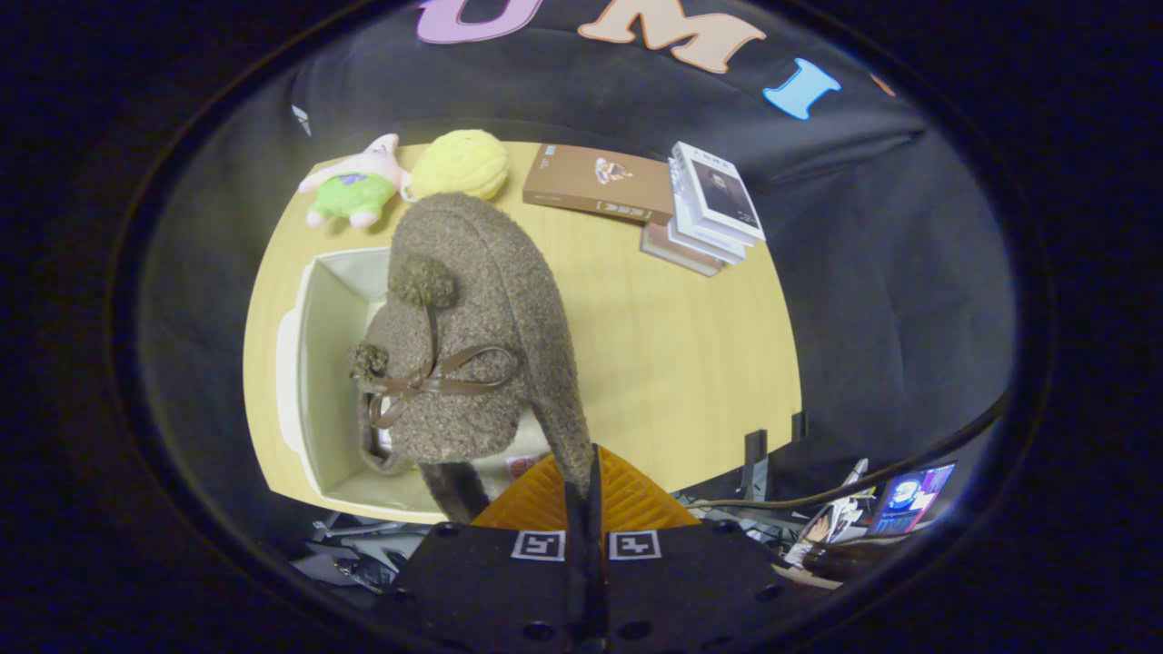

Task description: Open the storage box then place both shoes into the box .Put the left shoe in first, then the right shoe, with the right side of both shoes facing outward in a uniform manner.

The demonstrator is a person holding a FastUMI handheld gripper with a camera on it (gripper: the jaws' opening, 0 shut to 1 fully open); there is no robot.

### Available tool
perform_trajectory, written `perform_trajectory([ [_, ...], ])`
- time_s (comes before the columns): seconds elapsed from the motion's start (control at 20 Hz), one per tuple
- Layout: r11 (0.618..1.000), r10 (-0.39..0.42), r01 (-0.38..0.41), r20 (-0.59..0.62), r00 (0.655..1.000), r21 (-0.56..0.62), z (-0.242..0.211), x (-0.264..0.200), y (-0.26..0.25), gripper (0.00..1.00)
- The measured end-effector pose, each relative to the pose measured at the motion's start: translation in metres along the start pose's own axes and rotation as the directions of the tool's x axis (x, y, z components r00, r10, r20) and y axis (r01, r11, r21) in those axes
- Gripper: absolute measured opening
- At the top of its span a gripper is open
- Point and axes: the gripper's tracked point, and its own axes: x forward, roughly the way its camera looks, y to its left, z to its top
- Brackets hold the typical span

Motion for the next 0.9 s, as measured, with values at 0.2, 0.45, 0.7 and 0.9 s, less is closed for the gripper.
perform_trajectory([
  [0.2,0.998,0.054,-0.053,-0.035,0.998,0.038,-0.003,0.012,0.051,0.04],
  [0.45,0.997,0.060,-0.054,-0.119,0.991,0.051,-0.013,0.051,0.072,0.04],
  [0.7,0.999,0.035,-0.029,-0.194,0.980,0.031,-0.022,0.090,0.078,0.04],
  [0.9,0.999,0.048,-0.045,-0.237,0.970,0.017,-0.030,0.111,0.090,0.06],
])
